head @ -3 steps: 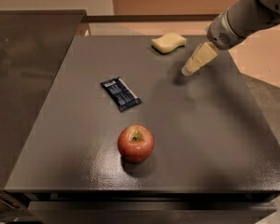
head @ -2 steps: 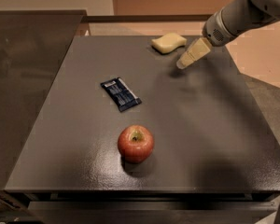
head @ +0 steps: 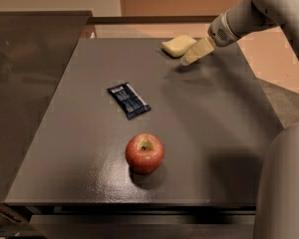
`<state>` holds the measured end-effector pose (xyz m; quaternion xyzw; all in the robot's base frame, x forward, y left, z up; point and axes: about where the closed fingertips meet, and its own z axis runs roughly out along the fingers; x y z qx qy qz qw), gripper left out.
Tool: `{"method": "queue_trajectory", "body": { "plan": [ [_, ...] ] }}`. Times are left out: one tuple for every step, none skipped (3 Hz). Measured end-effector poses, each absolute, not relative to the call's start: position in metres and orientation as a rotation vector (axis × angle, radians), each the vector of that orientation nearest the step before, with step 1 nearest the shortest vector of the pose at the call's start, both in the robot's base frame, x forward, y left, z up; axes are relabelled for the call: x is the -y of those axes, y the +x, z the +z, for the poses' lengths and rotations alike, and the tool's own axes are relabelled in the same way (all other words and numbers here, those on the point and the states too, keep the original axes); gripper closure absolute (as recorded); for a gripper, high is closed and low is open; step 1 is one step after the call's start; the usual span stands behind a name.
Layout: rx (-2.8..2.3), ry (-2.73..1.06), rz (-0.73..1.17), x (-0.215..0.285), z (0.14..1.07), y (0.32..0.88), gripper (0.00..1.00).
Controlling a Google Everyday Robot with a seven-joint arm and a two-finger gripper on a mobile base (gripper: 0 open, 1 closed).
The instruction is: Move sponge near rxbar blueberry
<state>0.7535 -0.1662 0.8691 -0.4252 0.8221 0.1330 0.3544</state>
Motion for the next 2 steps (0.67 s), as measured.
{"method": "queue_trajectory", "body": {
  "plan": [
    [-2.101, -1.065, 0.334, 0.160, 0.862, 0.771, 0.00],
    [-2.064, -1.029, 0.312, 0.155, 0.853, 0.787, 0.00]
  ]
}}
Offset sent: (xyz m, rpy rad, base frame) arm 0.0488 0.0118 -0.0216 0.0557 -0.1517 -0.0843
